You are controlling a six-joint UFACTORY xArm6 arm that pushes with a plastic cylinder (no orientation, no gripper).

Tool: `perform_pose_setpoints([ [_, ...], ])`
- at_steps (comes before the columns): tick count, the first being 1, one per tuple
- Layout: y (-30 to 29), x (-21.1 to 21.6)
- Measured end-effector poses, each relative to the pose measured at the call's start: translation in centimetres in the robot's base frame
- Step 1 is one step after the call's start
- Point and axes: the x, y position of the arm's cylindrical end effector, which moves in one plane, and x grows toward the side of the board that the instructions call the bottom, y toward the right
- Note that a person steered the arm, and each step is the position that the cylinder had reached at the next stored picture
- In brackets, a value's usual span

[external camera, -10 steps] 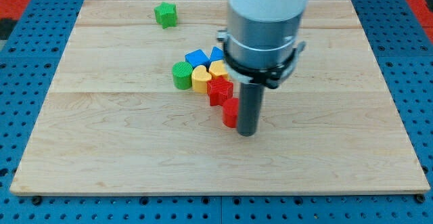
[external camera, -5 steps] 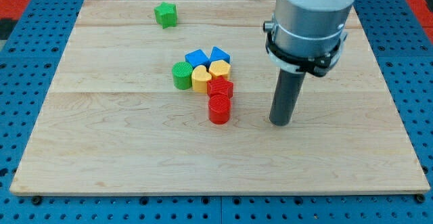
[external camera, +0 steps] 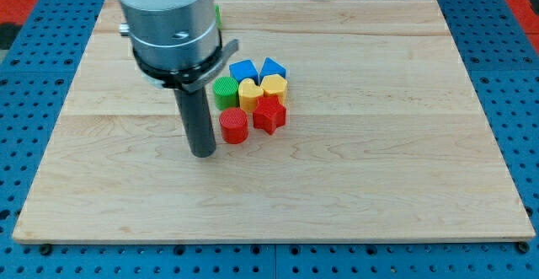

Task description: Push the red circle into a group of blocks

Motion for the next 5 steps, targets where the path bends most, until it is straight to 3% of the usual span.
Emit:
perform_pose_setpoints([
  [2,3.0,-0.9],
  [3,3.1,-3.7],
  [4,3.3,-3.0],
  [5,-1.5,-0.5],
])
